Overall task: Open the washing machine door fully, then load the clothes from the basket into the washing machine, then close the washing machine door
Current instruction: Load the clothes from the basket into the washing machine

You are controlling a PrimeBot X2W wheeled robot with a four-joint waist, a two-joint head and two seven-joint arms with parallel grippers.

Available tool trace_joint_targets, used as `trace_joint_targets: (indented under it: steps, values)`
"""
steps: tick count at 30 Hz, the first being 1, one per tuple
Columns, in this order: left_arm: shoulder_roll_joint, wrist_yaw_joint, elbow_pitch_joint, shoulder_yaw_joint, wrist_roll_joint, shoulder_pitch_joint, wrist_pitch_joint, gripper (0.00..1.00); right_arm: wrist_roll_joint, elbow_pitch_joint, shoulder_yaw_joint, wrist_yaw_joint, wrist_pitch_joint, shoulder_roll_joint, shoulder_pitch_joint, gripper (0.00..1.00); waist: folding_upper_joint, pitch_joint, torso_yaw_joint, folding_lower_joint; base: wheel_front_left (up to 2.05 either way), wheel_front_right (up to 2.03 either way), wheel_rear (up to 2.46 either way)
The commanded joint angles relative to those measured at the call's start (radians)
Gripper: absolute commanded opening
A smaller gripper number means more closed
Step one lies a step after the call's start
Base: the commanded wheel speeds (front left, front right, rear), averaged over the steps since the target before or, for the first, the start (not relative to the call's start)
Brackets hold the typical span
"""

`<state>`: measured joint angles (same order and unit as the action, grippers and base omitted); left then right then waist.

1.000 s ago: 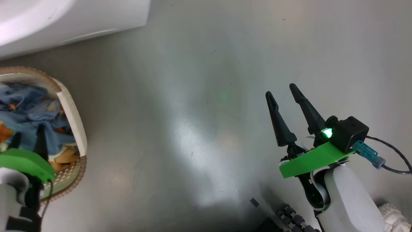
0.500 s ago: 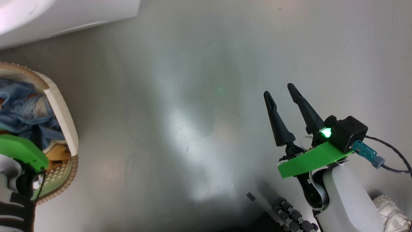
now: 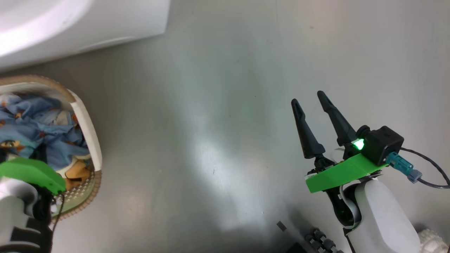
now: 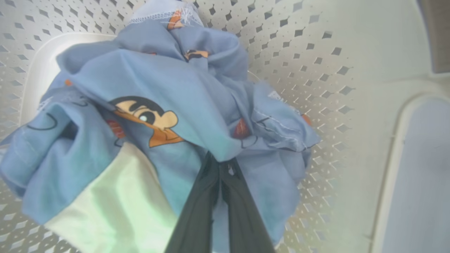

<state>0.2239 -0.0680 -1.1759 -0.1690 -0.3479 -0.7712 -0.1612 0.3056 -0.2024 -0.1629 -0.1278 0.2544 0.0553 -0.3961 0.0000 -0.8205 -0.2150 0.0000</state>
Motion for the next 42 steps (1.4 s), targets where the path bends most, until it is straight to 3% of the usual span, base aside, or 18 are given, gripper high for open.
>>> trace_joint_targets:
  steps: [1,11,25,42]
  values:
    - [0.027,-0.008,0.0,-0.015,-0.007,0.064,-0.027,0.0,-0.007,0.013,-0.013,-0.003,0.007,-0.005,0.021,1.0,0.0,0.04,0.018,0.0,0.0,0.0,0.0]
    - [-0.02,-0.04,0.066,-0.007,-0.016,0.134,-0.098,0.0,-0.018,0.005,0.001,-0.003,0.007,0.005,0.044,1.0,0.0,0.144,0.058,0.0,0.0,0.0,0.0]
    - [-0.117,-0.054,0.456,-0.064,0.031,0.329,-0.1,0.0,-0.021,-0.005,0.02,-0.003,0.007,0.034,0.095,1.0,0.0,0.297,0.125,0.0,0.0,0.0,0.0]
    - [-0.169,-0.062,0.744,-0.081,0.072,0.514,-0.101,0.0,-0.053,-0.007,0.025,-0.003,0.007,0.045,0.17,1.0,0.0,0.486,0.126,0.0,0.0,0.0,0.0]
